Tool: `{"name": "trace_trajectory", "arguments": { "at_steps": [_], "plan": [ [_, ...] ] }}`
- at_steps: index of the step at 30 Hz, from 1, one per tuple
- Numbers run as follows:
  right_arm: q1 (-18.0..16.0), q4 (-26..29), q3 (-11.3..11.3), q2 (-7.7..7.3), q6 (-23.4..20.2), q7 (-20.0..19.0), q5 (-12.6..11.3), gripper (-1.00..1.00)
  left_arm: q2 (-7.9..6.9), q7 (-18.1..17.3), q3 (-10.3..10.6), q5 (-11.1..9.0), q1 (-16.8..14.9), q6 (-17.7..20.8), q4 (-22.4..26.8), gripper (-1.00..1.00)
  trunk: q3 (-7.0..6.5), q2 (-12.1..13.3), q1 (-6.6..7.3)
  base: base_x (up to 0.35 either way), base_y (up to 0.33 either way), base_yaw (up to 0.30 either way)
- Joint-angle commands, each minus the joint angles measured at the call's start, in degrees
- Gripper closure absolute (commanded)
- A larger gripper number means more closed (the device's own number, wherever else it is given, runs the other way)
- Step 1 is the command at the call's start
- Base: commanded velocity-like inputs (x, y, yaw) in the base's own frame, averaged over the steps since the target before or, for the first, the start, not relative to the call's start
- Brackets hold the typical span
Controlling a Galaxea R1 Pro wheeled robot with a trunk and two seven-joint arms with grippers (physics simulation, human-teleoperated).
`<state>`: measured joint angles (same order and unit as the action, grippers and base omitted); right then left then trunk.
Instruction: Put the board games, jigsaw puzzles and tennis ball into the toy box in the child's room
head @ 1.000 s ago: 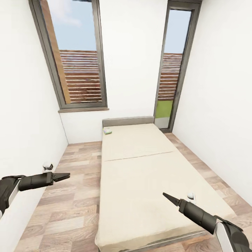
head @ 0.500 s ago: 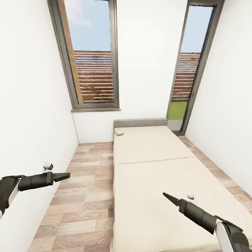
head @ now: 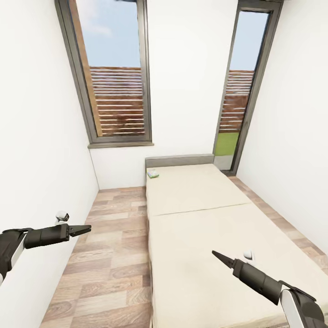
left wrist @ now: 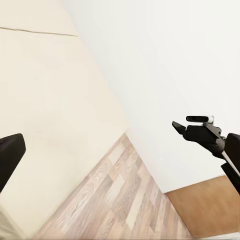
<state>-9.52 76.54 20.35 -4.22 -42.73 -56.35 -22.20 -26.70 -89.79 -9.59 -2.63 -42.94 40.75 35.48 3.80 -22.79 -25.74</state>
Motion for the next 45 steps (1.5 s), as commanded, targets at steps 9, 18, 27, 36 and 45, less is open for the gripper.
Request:
{"name": "trace_trajectory", "arguments": {
  "at_steps": [9,18,27,36,45],
  "plan": [
    [-0.06,0.01,0.05,0.0,-0.33,-0.07,-0.25,-1.0,-0.03,-0.21,0.01,-0.01,-0.04,0.56,0.02,-1.0,0.09,-0.13,-0.04,0.001,0.141,-0.03],
    [-0.06,0.01,0.04,0.0,-0.38,-0.07,-0.29,-1.0,-0.03,-0.21,0.01,-0.01,-0.04,0.56,0.02,-1.0,0.08,-0.13,-0.04,0.066,0.121,-0.163],
    [-0.06,0.01,0.12,0.0,-0.34,-0.09,-0.37,-1.0,-0.03,-0.21,0.01,-0.01,-0.04,0.56,0.02,-1.0,0.08,-0.13,-0.04,0.144,0.065,-0.037],
    [-0.06,0.01,0.13,0.0,-0.4,-0.08,-0.46,-1.0,-0.07,-0.21,0.01,-0.01,-0.04,0.56,0.02,-1.0,0.27,-0.13,-0.04,0.037,0.016,-0.003],
    [-0.06,0.01,0.13,0.0,-0.43,-0.07,-0.46,-1.0,-0.1,-0.21,0.01,-0.01,-0.04,0.53,0.02,-1.0,0.78,-0.13,-0.04,0.002,0.001,0.0]
  ]
}}
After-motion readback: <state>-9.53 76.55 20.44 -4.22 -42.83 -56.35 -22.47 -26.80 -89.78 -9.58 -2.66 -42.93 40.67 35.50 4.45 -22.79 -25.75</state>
